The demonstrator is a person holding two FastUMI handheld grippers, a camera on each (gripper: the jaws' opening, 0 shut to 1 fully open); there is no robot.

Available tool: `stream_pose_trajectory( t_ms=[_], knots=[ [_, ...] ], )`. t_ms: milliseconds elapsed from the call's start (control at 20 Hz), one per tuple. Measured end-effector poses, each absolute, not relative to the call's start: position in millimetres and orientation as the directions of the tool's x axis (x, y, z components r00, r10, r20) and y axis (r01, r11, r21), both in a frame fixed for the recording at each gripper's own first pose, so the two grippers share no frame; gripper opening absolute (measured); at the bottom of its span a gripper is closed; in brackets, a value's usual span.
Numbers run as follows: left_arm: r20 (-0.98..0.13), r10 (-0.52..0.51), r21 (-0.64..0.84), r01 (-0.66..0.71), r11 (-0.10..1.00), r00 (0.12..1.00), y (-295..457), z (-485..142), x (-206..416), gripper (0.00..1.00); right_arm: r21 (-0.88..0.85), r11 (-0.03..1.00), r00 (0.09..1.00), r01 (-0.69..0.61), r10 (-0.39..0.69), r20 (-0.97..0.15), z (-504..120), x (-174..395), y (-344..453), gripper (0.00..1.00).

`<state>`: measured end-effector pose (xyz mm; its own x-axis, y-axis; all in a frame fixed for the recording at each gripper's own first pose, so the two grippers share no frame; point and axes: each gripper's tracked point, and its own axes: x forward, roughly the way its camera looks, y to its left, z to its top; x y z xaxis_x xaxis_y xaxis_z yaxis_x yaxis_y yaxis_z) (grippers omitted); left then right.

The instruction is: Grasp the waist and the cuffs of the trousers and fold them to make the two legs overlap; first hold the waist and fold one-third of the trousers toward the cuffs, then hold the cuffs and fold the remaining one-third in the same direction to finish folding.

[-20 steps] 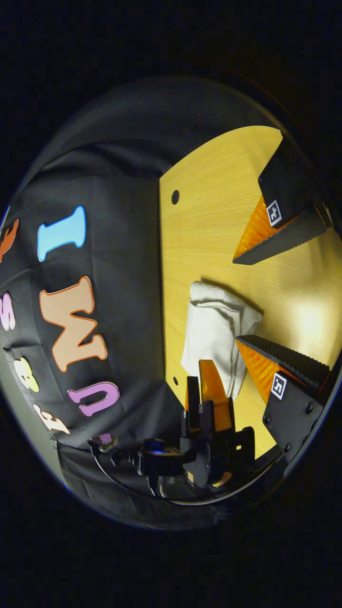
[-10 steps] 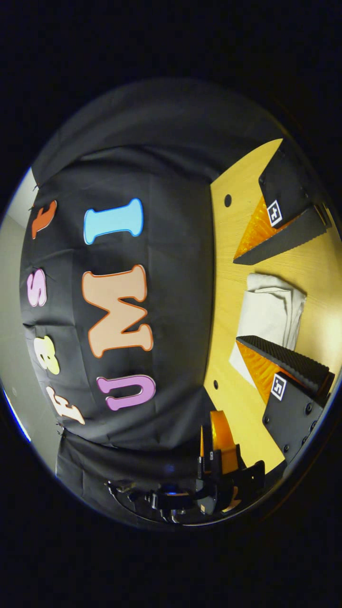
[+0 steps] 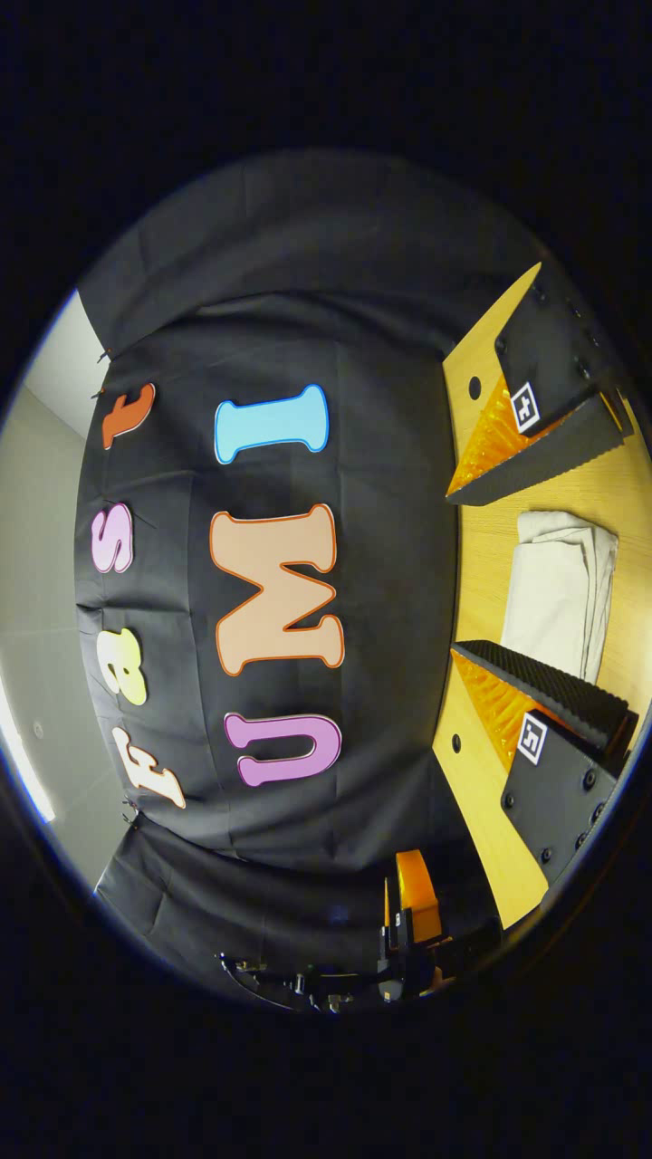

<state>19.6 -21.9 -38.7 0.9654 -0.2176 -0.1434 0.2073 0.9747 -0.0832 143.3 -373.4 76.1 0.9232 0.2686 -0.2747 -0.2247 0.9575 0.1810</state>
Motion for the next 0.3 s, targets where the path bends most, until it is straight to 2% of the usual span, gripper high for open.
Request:
stream_pose_trajectory(
  t_ms=[50, 100, 150, 200, 250, 300],
  knots=[
    [-0.143, -0.196, -0.085, 0.185, 0.979, 0.970, -13.5, -38.3, 20.1, 0.96, 0.188, 0.958, 0.925, -0.218, 0.264, -0.274, 76.9, 143.7, -371.6, 0.96],
    [-0.137, -0.178, -0.087, 0.167, 0.982, 0.975, -5.1, -36.0, 21.5, 0.96, 0.190, 0.959, 0.928, -0.211, 0.257, -0.270, 78.0, 145.8, -370.9, 0.96],
    [-0.132, -0.167, -0.090, 0.156, 0.984, 0.977, -1.1, -33.8, 21.4, 0.96, 0.192, 0.959, 0.932, -0.206, 0.252, -0.260, 81.6, 146.5, -370.7, 0.91],
    [-0.133, -0.156, -0.092, 0.144, 0.985, 0.979, 3.3, -32.9, 22.0, 0.96, 0.190, 0.961, 0.937, -0.199, 0.244, -0.250, 85.1, 148.5, -371.3, 0.96],
    [-0.129, -0.151, -0.093, 0.140, 0.986, 0.980, 6.3, -32.4, 22.8, 0.96, 0.186, 0.963, 0.940, -0.196, 0.238, -0.245, 86.8, 149.1, -371.7, 0.91],
    [-0.127, -0.147, -0.090, 0.136, 0.987, 0.981, 8.2, -32.7, 23.2, 0.96, 0.181, 0.965, 0.942, -0.192, 0.233, -0.240, 89.0, 149.6, -372.5, 0.91]
  ],
)
